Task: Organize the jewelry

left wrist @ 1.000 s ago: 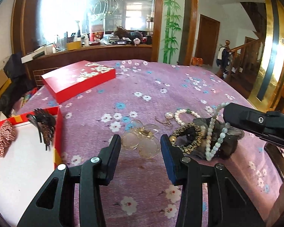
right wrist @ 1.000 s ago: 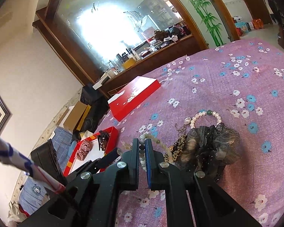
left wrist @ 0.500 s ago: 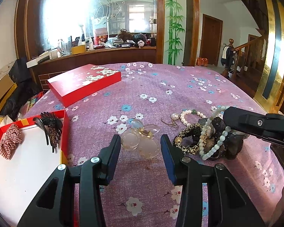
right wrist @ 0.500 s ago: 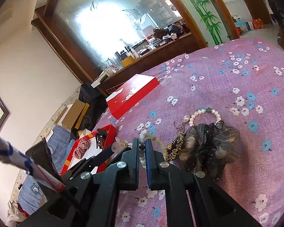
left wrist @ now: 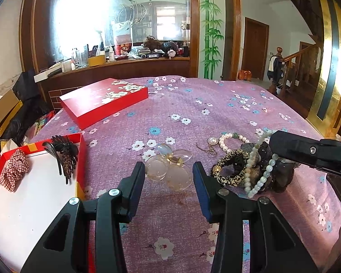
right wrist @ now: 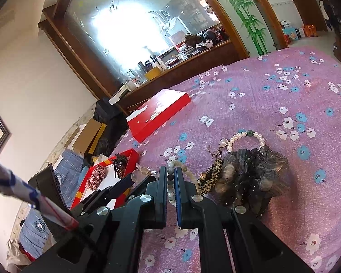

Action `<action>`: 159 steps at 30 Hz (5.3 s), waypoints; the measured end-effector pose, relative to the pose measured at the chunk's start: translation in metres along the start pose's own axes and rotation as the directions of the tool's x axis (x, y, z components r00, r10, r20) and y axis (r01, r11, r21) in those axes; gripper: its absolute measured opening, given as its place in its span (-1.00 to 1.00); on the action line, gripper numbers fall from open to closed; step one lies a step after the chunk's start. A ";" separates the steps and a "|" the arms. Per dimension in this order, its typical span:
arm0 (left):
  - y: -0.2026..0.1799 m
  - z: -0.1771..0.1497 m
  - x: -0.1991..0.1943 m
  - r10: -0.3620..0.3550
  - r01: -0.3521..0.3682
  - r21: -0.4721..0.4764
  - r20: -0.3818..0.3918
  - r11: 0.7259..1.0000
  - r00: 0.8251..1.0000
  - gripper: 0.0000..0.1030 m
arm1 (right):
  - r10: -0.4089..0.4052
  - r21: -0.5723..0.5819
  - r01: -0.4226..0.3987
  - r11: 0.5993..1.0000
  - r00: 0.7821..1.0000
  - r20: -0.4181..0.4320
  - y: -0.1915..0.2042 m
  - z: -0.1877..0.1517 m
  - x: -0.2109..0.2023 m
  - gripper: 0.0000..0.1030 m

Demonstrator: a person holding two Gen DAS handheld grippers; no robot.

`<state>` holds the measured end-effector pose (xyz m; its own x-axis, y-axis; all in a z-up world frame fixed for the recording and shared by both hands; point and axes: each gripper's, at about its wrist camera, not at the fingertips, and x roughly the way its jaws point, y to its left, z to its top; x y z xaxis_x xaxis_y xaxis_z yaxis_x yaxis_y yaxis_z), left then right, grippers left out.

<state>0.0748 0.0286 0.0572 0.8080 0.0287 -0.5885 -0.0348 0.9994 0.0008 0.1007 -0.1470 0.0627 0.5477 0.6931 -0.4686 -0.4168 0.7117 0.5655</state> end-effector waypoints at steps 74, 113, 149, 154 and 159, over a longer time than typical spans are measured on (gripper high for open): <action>0.022 0.000 0.009 -0.040 0.031 -0.128 -0.070 0.991 0.997 -0.19 | 0.069 0.000 -0.069 0.998 0.996 -0.062 -0.008 -0.011 0.011 -0.86; 0.241 -0.034 -0.083 0.209 -0.248 -0.339 -0.146 0.908 0.967 -0.18 | 0.175 -0.198 -0.223 0.955 0.957 -0.233 0.169 -0.018 0.086 -0.86; 0.309 -0.051 -0.042 0.168 -0.289 -0.438 -0.295 0.851 0.941 -0.18 | -0.073 -0.253 -0.036 0.967 0.909 -0.411 0.185 -0.038 0.244 -0.81; 0.308 -0.051 -0.044 0.162 -0.284 -0.450 -0.290 0.847 0.943 -0.17 | -0.069 -0.250 -0.037 0.967 0.914 -0.400 0.186 -0.037 0.237 -0.67; 0.302 -0.047 -0.054 0.163 -0.276 -0.453 -0.273 0.848 0.948 -0.15 | -0.042 -0.233 -0.054 0.971 0.920 -0.390 0.184 -0.035 0.221 -0.67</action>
<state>-0.0070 0.3282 0.0513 0.6000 0.1842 -0.7785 -0.5190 0.8302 -0.2035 0.1201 0.1412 0.0390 0.2383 0.6521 -0.7197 -0.6036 0.6800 0.4163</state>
